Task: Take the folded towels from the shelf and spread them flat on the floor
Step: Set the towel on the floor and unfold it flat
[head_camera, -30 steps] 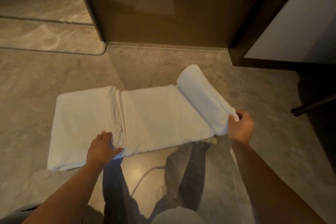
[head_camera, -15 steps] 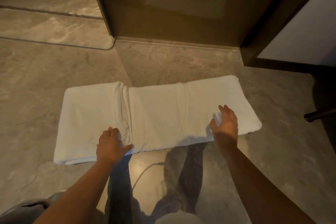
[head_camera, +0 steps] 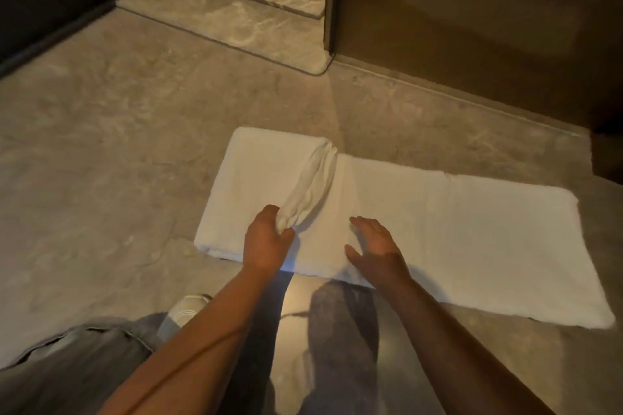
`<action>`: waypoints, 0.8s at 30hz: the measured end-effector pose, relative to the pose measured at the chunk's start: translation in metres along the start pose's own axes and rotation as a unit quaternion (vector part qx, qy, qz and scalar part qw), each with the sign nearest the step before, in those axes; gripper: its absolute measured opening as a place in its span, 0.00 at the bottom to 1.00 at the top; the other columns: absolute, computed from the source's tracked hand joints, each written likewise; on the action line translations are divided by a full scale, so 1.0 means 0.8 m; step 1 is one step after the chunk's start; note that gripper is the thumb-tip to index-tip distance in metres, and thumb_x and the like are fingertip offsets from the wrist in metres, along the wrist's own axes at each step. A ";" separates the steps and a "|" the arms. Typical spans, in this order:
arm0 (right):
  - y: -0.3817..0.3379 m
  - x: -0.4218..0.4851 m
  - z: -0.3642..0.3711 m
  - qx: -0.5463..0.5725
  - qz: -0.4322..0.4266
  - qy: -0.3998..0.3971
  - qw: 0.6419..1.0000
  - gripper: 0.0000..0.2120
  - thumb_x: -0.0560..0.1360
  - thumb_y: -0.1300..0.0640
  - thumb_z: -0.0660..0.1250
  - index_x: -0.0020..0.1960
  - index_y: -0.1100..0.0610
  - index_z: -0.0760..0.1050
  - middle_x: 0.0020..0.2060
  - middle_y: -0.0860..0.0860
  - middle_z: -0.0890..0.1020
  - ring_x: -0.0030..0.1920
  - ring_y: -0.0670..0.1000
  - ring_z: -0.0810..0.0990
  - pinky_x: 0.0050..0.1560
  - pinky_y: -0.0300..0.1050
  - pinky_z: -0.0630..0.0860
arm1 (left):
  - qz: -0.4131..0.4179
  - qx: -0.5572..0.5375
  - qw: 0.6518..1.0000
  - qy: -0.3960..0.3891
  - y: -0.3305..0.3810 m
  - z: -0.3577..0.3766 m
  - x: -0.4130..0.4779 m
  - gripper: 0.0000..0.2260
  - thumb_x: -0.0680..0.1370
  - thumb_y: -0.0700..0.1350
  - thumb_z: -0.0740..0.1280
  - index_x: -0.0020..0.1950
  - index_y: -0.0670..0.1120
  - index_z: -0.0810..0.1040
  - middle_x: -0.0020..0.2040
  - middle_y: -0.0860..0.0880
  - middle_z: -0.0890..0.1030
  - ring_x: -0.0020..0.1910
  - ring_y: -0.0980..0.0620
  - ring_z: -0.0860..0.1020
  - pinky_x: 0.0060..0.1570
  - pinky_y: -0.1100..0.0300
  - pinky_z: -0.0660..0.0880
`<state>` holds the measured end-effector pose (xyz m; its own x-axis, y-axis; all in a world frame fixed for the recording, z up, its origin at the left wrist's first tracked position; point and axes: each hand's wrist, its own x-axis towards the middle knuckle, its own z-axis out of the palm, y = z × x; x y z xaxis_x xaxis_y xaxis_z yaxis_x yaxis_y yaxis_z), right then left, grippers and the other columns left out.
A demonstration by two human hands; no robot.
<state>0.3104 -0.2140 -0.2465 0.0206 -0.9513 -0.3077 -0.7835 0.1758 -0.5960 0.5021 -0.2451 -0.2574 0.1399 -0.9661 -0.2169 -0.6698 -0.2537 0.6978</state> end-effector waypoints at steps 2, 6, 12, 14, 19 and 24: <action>-0.024 0.016 0.015 -0.007 -0.013 -0.033 0.999 0.26 0.75 0.55 0.64 0.71 0.55 0.63 0.71 0.52 0.67 0.70 0.52 0.64 0.71 0.44 0.59 | 0.014 -0.023 0.999 0.033 -0.007 -0.025 0.005 0.13 0.73 0.38 0.68 0.57 0.37 0.74 0.50 0.38 0.80 0.49 0.42 0.78 0.40 0.67 0.63; -0.063 0.038 0.035 -0.015 -0.043 -0.065 0.997 0.27 0.74 0.55 0.65 0.71 0.54 0.62 0.71 0.52 0.66 0.71 0.52 0.63 0.71 0.43 0.59 | 0.007 -0.054 0.994 0.091 -0.019 -0.064 0.021 0.12 0.73 0.37 0.66 0.56 0.40 0.75 0.51 0.42 0.81 0.48 0.45 0.78 0.38 0.69 0.62; -0.095 0.057 0.049 -0.021 -0.056 -0.091 0.994 0.27 0.75 0.54 0.65 0.72 0.54 0.61 0.71 0.52 0.65 0.71 0.52 0.62 0.71 0.45 0.60 | -0.033 -0.097 0.980 0.170 -0.045 -0.124 0.047 0.13 0.72 0.36 0.66 0.57 0.42 0.74 0.48 0.44 0.80 0.44 0.51 0.74 0.34 0.68 0.62; -0.102 0.063 0.050 -0.027 -0.065 -0.096 0.993 0.27 0.75 0.54 0.64 0.72 0.54 0.60 0.72 0.52 0.65 0.72 0.53 0.62 0.72 0.45 0.60 | -0.042 -0.101 0.971 0.211 -0.058 -0.153 0.060 0.12 0.73 0.37 0.66 0.56 0.42 0.75 0.49 0.44 0.80 0.45 0.52 0.74 0.36 0.69 0.63; -0.115 0.075 0.054 -0.024 -0.083 -0.098 0.991 0.27 0.76 0.53 0.64 0.72 0.54 0.60 0.71 0.52 0.65 0.71 0.52 0.63 0.72 0.46 0.61 | -0.096 -0.082 0.944 0.305 -0.094 -0.223 0.082 0.12 0.74 0.40 0.65 0.57 0.44 0.75 0.51 0.46 0.79 0.49 0.49 0.76 0.45 0.60 0.68; -0.115 0.079 0.059 -0.022 -0.087 -0.093 0.992 0.27 0.76 0.53 0.63 0.72 0.55 0.59 0.71 0.52 0.66 0.71 0.52 0.63 0.71 0.46 0.61 | -0.161 0.028 0.926 0.340 -0.122 -0.249 0.080 0.19 0.76 0.43 0.65 0.67 0.44 0.69 0.65 0.42 0.73 0.64 0.42 0.71 0.64 0.48 0.68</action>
<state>0.4127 -0.2788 -0.2461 0.2686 -0.9022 -0.3375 -0.7842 -0.0013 -0.6205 0.7216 -0.2914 -0.2038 0.7533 -0.6521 0.0849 -0.5473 -0.5501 0.6308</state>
